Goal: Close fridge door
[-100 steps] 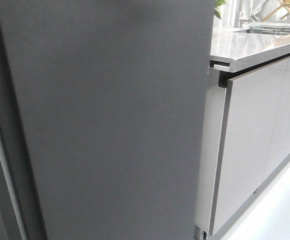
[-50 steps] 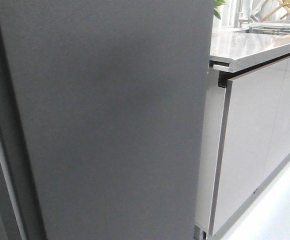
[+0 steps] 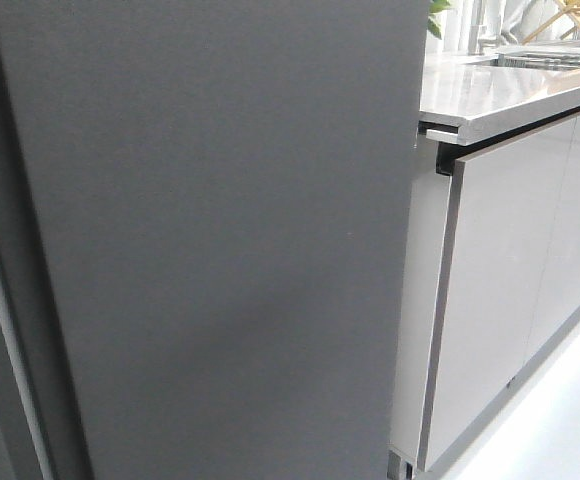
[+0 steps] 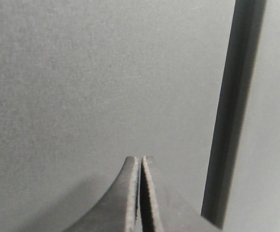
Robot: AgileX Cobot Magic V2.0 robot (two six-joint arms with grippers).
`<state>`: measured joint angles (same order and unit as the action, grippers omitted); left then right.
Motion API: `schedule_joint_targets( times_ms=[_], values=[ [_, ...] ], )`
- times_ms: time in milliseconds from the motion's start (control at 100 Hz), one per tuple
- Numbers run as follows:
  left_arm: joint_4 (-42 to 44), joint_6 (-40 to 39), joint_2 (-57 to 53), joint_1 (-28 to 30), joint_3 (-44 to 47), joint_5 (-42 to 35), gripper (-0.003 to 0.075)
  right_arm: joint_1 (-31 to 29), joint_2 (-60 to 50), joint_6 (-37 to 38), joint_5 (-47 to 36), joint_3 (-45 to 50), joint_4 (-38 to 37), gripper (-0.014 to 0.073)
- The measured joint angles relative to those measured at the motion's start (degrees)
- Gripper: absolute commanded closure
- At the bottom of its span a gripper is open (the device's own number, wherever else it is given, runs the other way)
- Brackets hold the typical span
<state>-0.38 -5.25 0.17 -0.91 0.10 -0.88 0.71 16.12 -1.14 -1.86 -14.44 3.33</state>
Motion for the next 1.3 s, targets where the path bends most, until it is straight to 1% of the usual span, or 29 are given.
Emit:
schedule_joint_targets(
  times_ms=[170,540,1030,1300],
  values=[
    [0.0,0.0,0.0,0.0,0.0,0.0,0.0741,-2.6,-5.6,0.0,0.0,6.8,0.0,0.067],
    [0.0,0.0,0.0,0.0,0.0,0.0,0.0741,-2.7,-10.5,0.0,-1.8,15.0,-1.7,0.067],
    [0.0,0.0,0.0,0.0,0.0,0.0,0.0741,-2.7,-16.5,0.0,-1.7,15.0,-2.1,0.067],
    [0.0,0.0,0.0,0.0,0.0,0.0,0.0741,-2.7,-16.5,0.0,1.9,15.0,-2.2,0.067]
  ],
)
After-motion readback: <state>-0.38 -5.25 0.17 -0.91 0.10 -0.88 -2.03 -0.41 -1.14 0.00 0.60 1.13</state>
